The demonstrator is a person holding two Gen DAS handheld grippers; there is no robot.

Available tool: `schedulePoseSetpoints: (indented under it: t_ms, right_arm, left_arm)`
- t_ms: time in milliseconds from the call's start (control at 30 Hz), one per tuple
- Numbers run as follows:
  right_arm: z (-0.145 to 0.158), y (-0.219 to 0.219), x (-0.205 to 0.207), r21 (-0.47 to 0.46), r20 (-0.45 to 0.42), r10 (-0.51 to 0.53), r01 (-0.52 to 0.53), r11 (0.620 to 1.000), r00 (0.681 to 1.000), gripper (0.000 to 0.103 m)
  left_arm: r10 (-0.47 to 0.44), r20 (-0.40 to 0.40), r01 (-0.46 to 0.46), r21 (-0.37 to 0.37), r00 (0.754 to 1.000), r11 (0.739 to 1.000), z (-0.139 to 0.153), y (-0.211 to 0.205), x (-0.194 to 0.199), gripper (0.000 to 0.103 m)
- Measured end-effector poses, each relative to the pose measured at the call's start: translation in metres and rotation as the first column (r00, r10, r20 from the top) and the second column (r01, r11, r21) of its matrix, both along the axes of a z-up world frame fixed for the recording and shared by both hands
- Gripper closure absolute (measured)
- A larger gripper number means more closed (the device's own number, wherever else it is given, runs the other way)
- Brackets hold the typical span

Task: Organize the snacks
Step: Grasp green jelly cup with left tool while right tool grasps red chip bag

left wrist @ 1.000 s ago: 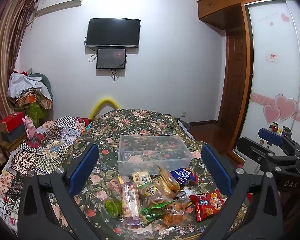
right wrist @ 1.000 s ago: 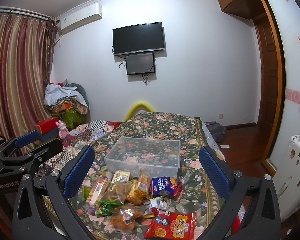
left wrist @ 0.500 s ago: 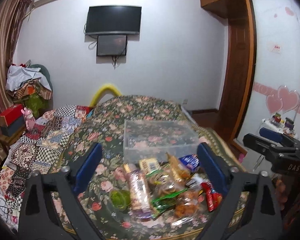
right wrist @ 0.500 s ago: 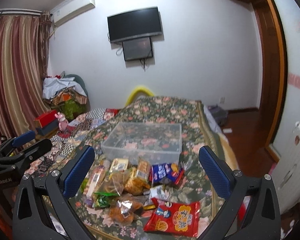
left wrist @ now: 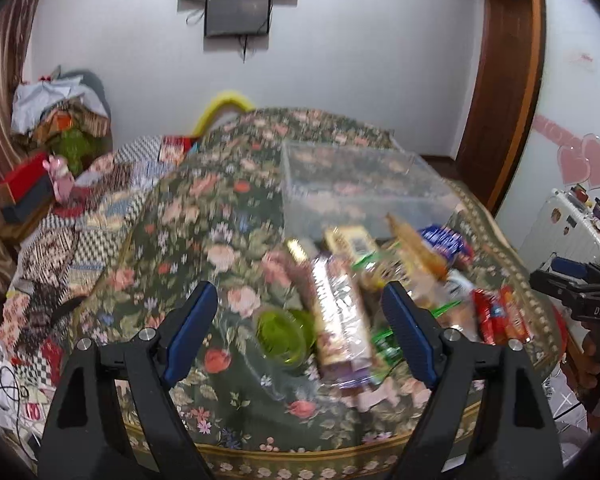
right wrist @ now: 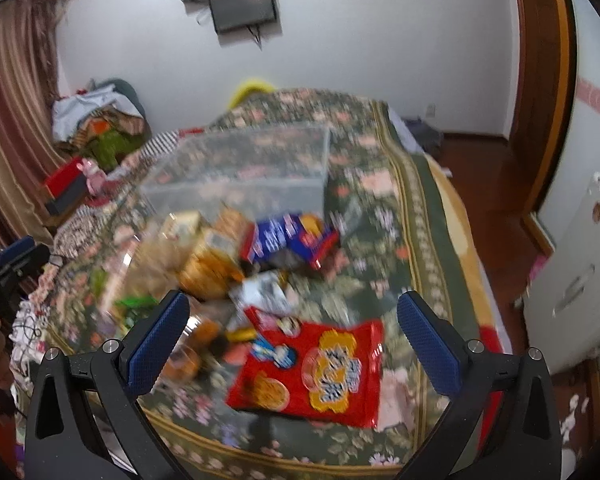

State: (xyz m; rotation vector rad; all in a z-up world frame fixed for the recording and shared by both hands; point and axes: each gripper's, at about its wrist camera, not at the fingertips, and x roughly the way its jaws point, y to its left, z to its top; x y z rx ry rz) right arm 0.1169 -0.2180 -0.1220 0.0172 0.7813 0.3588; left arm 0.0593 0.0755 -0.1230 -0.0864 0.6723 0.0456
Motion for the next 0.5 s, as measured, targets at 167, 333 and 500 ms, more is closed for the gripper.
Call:
schedulePoseSetpoints:
  t_ms: [167, 333, 500]
  right_arm:
    - [-0.019, -0.005, 0.006, -0.039, -0.08, -0.03, 0.027, 0.999, 0.996, 0.0]
    - [-0.041, -0.007, 0.012, -0.036, -0.152, -0.042, 0.037, 0.999, 0.988, 0.0]
    - [-0.055, -0.007, 0.017, -0.039, -0.203, -0.051, 0.044, 0.998, 0.978, 0.0]
  left_arm:
    - [0.004, -0.079, -0.006, -0.03, 0.997, 1.0, -0.028, 0.009, 0.015, 0.018]
    - [0.027, -0.134, -0.032, -0.037, 0.991, 0.999, -0.051, 0.015, 0.028, 0.02]
    - [0.036, -0.153, -0.044, -0.05, 0.988, 0.998, -0.064, 0.021, 0.034, 0.021]
